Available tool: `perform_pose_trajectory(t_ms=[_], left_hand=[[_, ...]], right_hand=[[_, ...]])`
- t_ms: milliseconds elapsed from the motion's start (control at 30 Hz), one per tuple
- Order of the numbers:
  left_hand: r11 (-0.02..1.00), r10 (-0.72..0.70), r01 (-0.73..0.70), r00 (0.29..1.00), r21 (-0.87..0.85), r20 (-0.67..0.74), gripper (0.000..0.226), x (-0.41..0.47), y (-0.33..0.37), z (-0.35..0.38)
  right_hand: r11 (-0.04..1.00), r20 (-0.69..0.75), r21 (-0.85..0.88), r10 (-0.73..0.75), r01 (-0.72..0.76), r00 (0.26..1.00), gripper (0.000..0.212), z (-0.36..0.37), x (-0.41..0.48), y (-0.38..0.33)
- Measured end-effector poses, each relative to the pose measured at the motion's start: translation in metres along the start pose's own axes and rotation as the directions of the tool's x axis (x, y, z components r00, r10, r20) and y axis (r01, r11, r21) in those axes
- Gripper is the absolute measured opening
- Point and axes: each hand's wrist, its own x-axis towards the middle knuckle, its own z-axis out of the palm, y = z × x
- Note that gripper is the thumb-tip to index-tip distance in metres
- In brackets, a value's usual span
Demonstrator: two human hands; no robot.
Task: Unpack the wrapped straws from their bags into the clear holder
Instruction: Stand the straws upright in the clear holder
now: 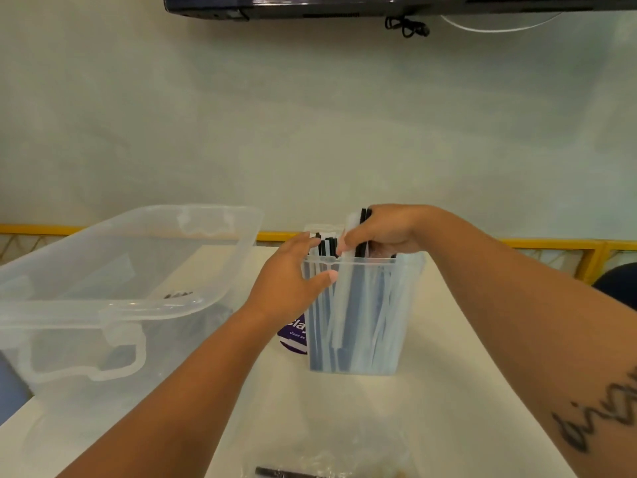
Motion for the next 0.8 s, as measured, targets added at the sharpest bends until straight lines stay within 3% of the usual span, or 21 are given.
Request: perform_pose_trajectory(t_ms=[67,167,433,600,800], left_hand=[[1.0,0.007,-0.007,1.0,0.01,-0.017,0.062,0.0,-0.002,0.001],[1.0,0.009,-0.009,0.999,-0.003,-0.031,0.063,0.0,-0.004,0.002],[1.0,0.009,-0.009,1.0,0.014,-0.01,0.065,0.0,-0.005,0.002],[0.999,0.024,-0.024,1.0,0.027,0.014,0.061,0.0,-0.006,0.0],[0.999,0.026,-0.027,0.999,0.04,0.033,0.062,0.001,-0.005,-0.002]], right_hand=[[0.995,0.06,-0.047,0.096,-0.093,0.994,0.03,0.004,0.007,0.003],[0.952,0.089,-0.251,0.205,-0.177,0.975,0.044,0.011,0.008,0.004],[0.883,0.035,-0.415,0.258,-0.221,0.966,0.046,0.012,0.007,0.002],[0.927,-0.2,-0.358,0.042,-0.113,0.979,0.042,0.003,0.017,0.009],[0.809,-0.378,-0.585,-0.207,-0.059,0.902,0.018,0.005,0.012,0.003]])
